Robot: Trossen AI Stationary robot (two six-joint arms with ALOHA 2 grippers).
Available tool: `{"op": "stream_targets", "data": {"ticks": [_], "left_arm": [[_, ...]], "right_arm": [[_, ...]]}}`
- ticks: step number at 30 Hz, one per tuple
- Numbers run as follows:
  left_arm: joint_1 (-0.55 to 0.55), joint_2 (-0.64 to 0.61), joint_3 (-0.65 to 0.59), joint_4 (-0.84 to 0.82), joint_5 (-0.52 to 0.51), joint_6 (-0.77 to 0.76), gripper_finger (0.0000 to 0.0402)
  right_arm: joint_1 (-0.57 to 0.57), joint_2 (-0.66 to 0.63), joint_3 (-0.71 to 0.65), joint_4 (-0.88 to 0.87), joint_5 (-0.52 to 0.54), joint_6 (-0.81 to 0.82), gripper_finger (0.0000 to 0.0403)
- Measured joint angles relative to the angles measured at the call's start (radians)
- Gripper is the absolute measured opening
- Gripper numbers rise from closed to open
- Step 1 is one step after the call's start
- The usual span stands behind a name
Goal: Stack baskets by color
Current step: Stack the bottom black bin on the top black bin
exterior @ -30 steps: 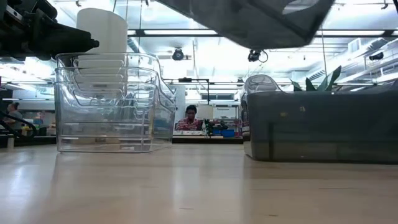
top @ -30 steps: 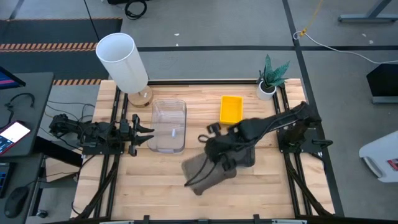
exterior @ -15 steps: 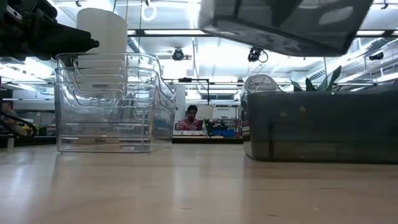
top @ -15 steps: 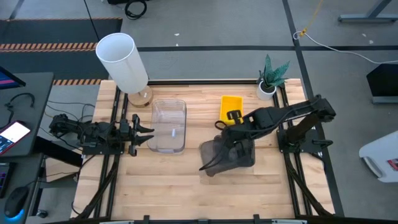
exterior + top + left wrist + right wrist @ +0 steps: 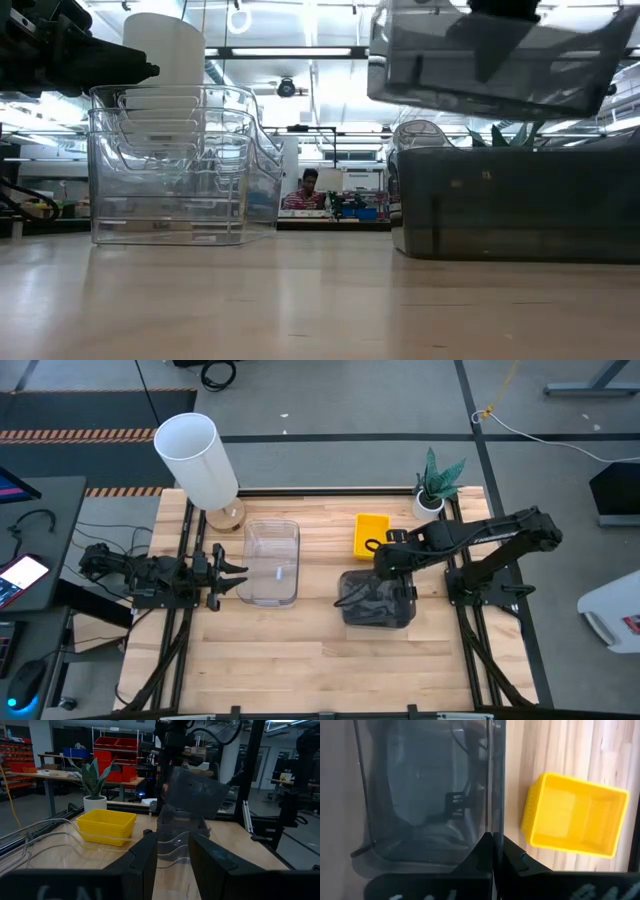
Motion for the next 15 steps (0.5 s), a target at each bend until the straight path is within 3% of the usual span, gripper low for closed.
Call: {"op": "stream_targets", "data": {"ticks": [7,15], "left_arm": [[0.0,0.0,0.0,0.0,0.0,0.0,0.0117],[0.0,0.0,0.0,0.0,0.0,0.0,0.0117]], "right_arm": [[0.003,0.026,0.039,0.101,-0.008,0.0,0.0006],[0.042,0.219,0.166,0.127,-0.078,-0.012,0.0006]]}}
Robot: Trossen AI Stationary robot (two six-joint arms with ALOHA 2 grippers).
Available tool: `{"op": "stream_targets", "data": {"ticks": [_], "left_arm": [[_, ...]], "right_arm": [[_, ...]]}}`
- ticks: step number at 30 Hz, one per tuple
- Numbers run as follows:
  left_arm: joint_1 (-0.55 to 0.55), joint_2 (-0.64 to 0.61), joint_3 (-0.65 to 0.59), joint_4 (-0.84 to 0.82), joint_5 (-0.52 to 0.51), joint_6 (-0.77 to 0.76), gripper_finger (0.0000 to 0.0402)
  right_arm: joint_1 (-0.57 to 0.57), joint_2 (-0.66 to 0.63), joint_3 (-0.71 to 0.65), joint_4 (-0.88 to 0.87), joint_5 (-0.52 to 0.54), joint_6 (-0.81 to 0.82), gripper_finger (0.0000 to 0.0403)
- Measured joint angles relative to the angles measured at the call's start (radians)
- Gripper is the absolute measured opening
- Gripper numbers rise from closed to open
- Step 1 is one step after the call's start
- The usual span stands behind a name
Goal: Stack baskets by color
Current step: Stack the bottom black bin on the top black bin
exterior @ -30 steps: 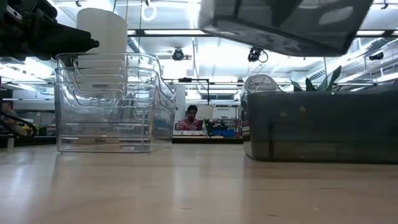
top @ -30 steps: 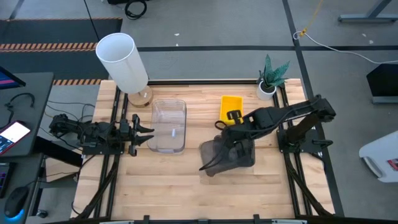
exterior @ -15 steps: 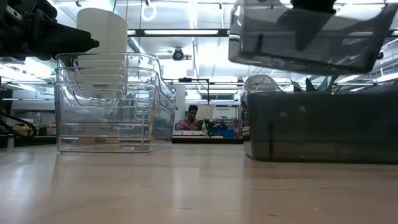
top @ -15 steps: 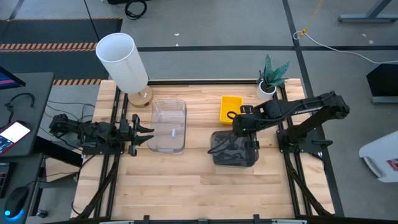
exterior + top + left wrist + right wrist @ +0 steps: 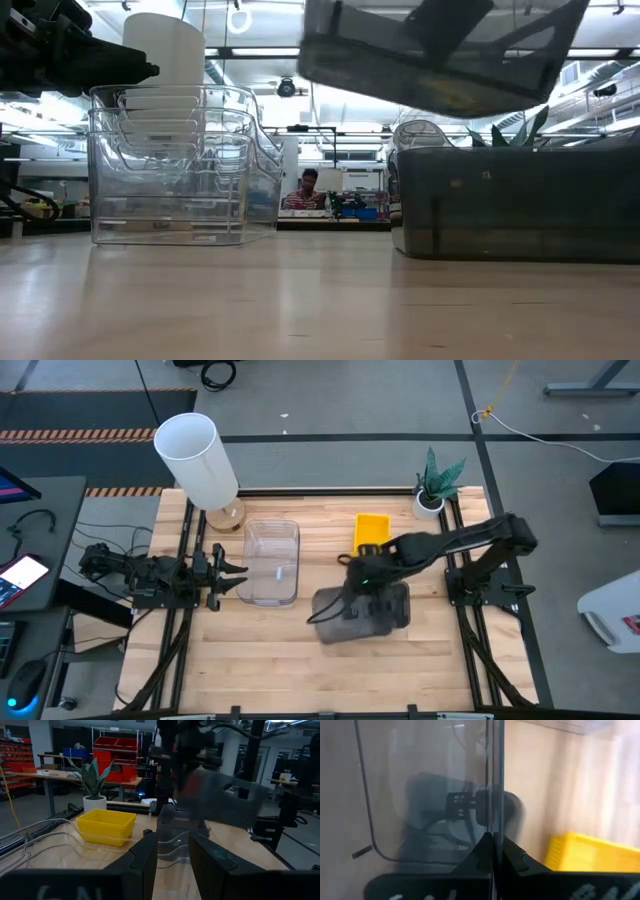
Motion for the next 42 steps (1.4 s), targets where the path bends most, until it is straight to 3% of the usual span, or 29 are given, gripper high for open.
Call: {"op": "stream_targets", "data": {"ticks": [10,23,36,42], "left_arm": [[0.0,0.0,0.0,0.0,0.0,0.0,0.0117],[0.0,0.0,0.0,0.0,0.0,0.0,0.0117],[0.0,0.0,0.0,-0.003,0.0,0.0,0.0117],[0.0,0.0,0.0,-0.001,0.0,0.0,0.0117]], "right_arm": [[0.039,0.254,0.295,-0.127,-0.128,0.263,0.0006],[0.109,0.409,0.279,-0.146,-0.154,0.368,0.0006],[0.076,0.348,0.283,-0.211,-0.071,0.355,0.0005],[0.066,0.312,0.286,-0.099,-0.083,0.445,0.0005]]}}
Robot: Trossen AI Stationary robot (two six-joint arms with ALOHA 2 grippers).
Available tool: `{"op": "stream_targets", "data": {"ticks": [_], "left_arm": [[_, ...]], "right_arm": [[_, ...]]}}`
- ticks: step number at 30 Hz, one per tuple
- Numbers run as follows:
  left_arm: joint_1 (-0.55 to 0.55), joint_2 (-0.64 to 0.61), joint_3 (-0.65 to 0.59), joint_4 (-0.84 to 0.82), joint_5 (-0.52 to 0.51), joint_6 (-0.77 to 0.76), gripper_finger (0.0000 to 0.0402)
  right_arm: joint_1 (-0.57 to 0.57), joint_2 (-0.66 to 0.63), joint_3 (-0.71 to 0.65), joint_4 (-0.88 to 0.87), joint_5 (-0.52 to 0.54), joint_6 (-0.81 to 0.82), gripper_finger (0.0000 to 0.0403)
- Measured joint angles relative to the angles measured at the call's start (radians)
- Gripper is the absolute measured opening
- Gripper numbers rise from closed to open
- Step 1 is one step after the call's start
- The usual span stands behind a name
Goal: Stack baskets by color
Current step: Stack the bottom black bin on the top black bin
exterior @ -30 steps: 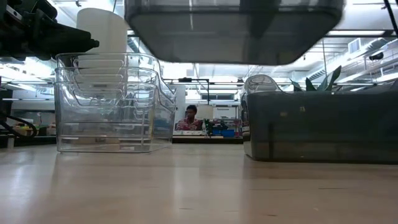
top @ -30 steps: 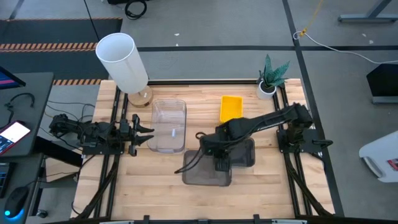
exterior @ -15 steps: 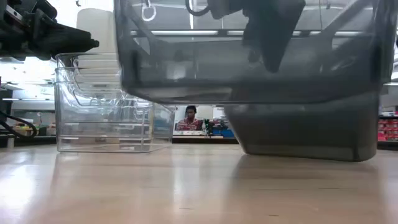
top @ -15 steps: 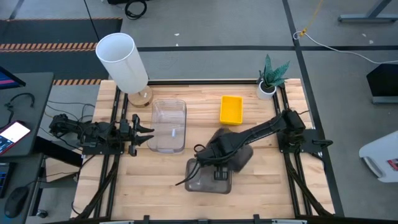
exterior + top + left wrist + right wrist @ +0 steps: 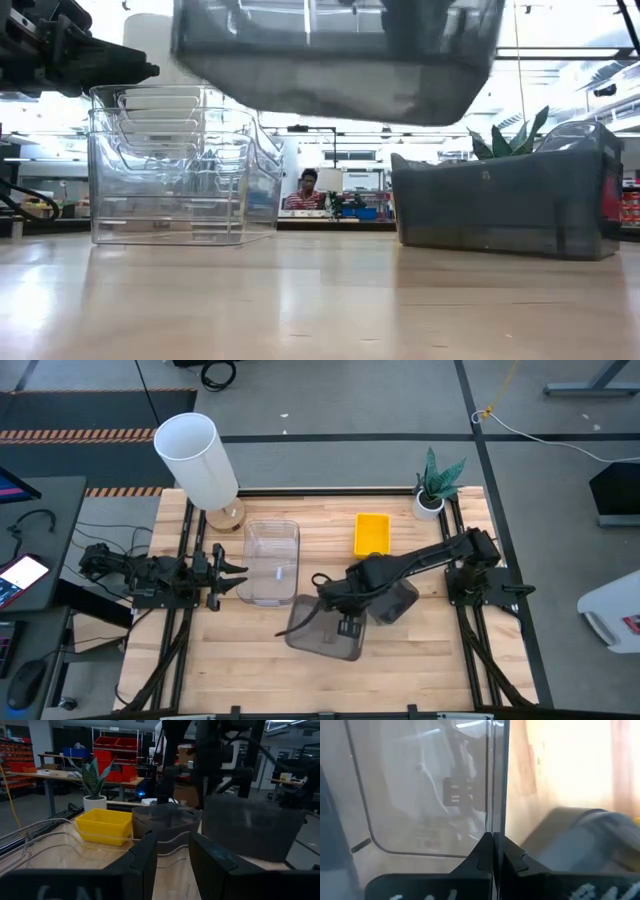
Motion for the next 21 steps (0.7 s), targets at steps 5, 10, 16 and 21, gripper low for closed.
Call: {"op": "stream_targets", "data": {"ticks": [5,10,16,21], "left_arm": [[0.0,0.0,0.0,0.0,0.0,0.0,0.0117],[0.0,0.0,0.0,-0.002,0.0,0.0,0.0117],[0.0,0.006,0.0,0.0,0.0,0.0,0.0117],[0.0,0.006,0.0,0.001,0.0,0.0,0.0117]], "right_arm": [[0.004,0.026,-0.003,0.02,-0.024,0.146,0.0005],[0.019,0.063,-0.006,0.025,-0.042,0.206,0.0005],[0.029,0.133,-0.006,0.011,-0.11,0.24,0.0006],[0.03,0.177,-0.006,0.011,-0.113,0.224,0.0009]]}}
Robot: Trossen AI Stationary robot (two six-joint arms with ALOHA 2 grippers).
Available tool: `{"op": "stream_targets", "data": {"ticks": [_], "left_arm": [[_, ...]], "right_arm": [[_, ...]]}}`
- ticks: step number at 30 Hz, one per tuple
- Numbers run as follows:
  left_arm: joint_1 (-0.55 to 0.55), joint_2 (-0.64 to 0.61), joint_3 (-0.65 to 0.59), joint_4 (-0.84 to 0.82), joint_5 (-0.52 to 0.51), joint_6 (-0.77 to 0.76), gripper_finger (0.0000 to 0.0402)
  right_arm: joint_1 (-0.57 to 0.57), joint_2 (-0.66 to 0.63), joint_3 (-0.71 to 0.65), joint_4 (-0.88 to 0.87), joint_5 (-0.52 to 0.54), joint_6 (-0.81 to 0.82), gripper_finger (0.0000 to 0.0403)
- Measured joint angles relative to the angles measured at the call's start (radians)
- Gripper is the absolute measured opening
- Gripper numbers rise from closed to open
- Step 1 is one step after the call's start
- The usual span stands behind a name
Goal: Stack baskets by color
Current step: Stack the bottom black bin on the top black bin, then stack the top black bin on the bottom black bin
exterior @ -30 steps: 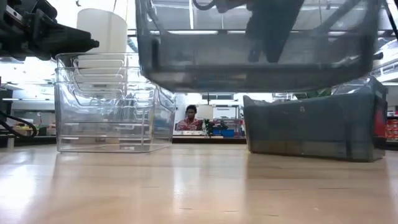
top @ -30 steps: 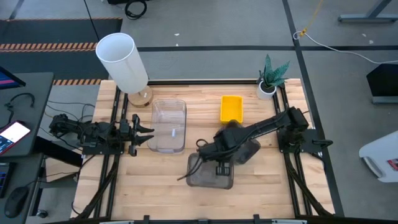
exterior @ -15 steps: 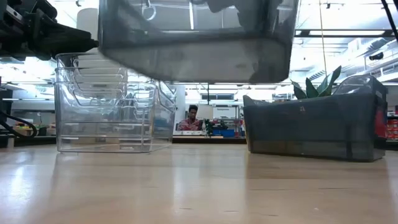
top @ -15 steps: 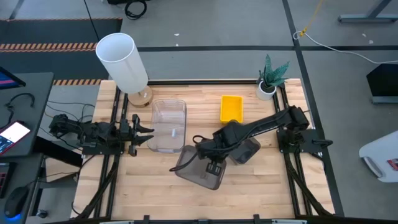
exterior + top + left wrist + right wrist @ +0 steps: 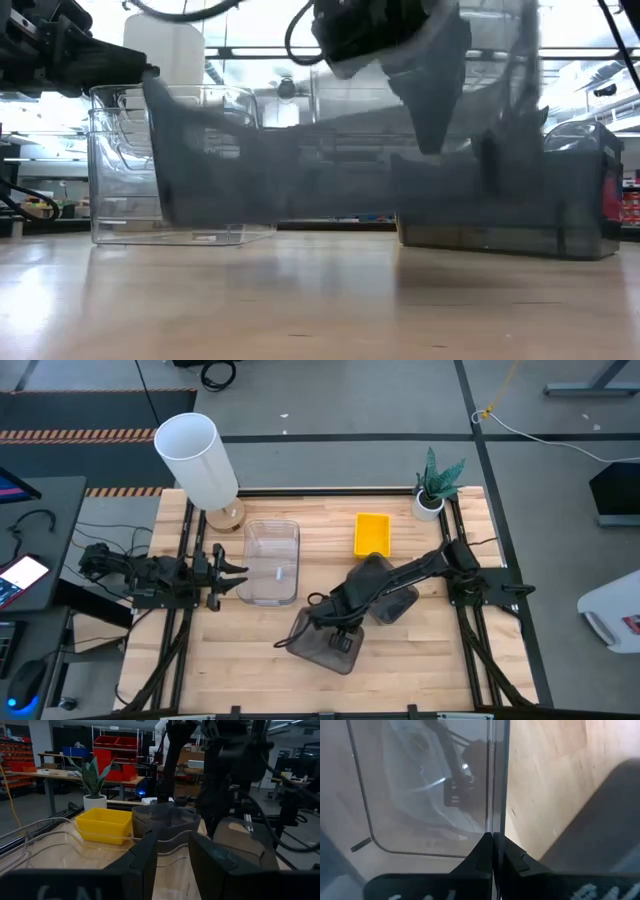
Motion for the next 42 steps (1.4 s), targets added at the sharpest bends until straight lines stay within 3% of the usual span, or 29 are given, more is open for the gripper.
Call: {"op": "stream_targets", "data": {"ticks": [17,26,42], "left_arm": [[0.0,0.0,0.0,0.0,0.0,0.0,0.0117],[0.0,0.0,0.0,-0.001,0.0,0.0,0.0117],[0.0,0.0,0.0,-0.001,0.0,0.0,0.0117]], "right_arm": [[-0.02,-0.024,0.002,-0.072,-0.037,-0.057,0.0102],[-0.05,-0.157,0.0,-0.161,0.141,-0.095,0.011],[-0.233,-0.542,-0.387,-0.093,0.168,-0.013,0.0111]]}}
